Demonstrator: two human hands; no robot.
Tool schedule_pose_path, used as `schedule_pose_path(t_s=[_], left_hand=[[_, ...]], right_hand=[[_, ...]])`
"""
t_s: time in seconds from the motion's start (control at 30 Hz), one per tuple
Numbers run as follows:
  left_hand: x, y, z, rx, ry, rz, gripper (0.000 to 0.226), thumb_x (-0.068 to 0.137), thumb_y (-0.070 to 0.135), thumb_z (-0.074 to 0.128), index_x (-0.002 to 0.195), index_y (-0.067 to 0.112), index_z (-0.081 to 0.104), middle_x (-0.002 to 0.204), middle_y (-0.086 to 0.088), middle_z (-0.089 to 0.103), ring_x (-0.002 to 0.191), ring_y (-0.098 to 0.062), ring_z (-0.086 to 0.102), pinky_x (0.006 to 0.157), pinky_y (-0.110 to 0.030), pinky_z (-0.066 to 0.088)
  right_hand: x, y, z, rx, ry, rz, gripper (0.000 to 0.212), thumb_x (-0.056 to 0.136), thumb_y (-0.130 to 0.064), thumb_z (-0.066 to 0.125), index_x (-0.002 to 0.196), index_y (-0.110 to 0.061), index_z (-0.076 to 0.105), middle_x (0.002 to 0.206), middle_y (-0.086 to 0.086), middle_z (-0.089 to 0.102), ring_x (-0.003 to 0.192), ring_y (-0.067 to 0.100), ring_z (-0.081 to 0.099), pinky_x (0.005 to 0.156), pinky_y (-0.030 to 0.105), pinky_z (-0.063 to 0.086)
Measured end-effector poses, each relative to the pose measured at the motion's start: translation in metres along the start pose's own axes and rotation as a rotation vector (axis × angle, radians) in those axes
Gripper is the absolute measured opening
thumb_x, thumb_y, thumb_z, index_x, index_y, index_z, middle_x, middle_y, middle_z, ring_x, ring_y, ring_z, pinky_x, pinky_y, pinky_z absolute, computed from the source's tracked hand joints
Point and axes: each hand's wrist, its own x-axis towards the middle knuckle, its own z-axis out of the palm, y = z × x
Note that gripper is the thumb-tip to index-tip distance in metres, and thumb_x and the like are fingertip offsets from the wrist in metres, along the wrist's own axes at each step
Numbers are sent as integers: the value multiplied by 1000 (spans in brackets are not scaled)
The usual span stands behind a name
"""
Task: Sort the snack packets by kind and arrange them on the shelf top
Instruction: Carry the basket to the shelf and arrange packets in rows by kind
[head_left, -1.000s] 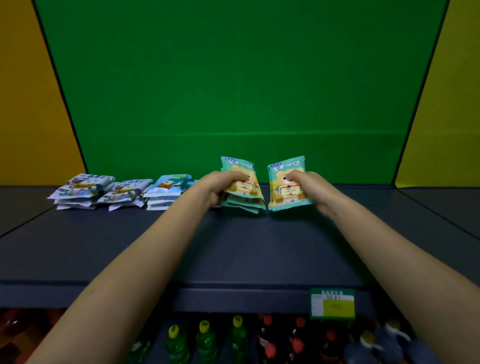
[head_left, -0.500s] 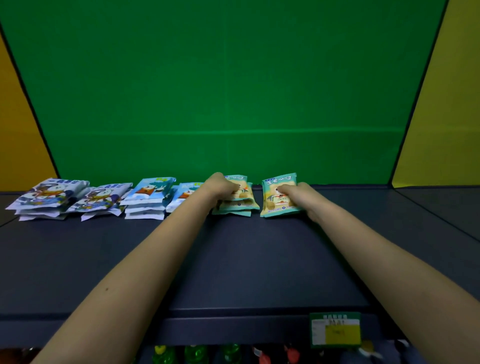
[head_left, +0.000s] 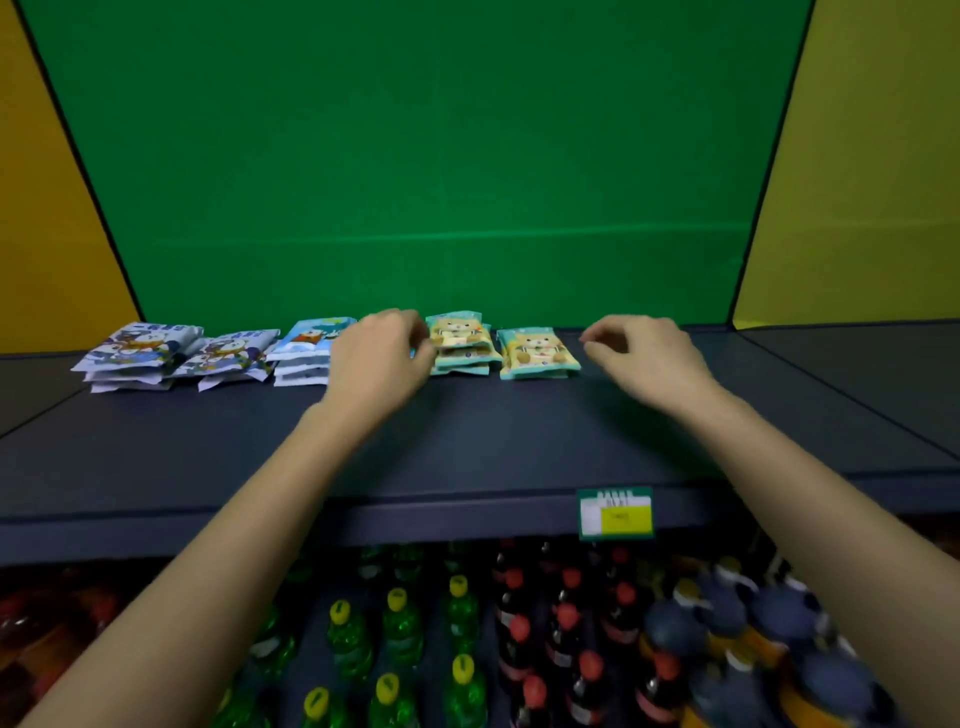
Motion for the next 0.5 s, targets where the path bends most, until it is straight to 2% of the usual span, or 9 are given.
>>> schedule_pose_path(t_s=[0.07,0.17,0.27,0.37,0.5], left_hand=[[-36,-3,-18,-18,27,23,21,89,23,50,97,12,65,102,-11,68,97,-33,60,69,-34,39],[-96,-7,-39,-38,26,1,19,89,23,52,96,11,65,100,-14,67,98,-34,59,76,-40,45],[-155,-11,-50,9,21,25,24,89,27,49,91,8,63,93,-16,66,94,-37,59,72,-43,45],[-213,-7,-50,57,-26,42,33,82,32,41,87,7,63,86,-16,66,87,-38,61,67,-43,47],[-289,4,-43,59,-184,-54,24,91,27,47,93,9,63,95,-15,67,88,-40,63,65,-41,46]], right_hand=[[-41,2,-16,38,96,-37,17,87,-34,54,97,-32,67,106,-5,69,101,24,61,89,40,50],[-108,7,-32,79,186,-60,13,87,-31,56,94,-32,67,94,-9,66,90,17,63,83,39,52],[-174,19,-33,120,228,-45,13,86,-26,58,95,-28,68,93,-7,67,87,16,64,81,40,53],[-231,37,-21,111,198,-22,15,85,-23,59,98,-25,67,96,-3,67,89,20,64,80,41,53],[-302,73,-8,89,100,39,19,87,-18,59,104,-17,66,104,2,64,91,19,62,76,36,52]])
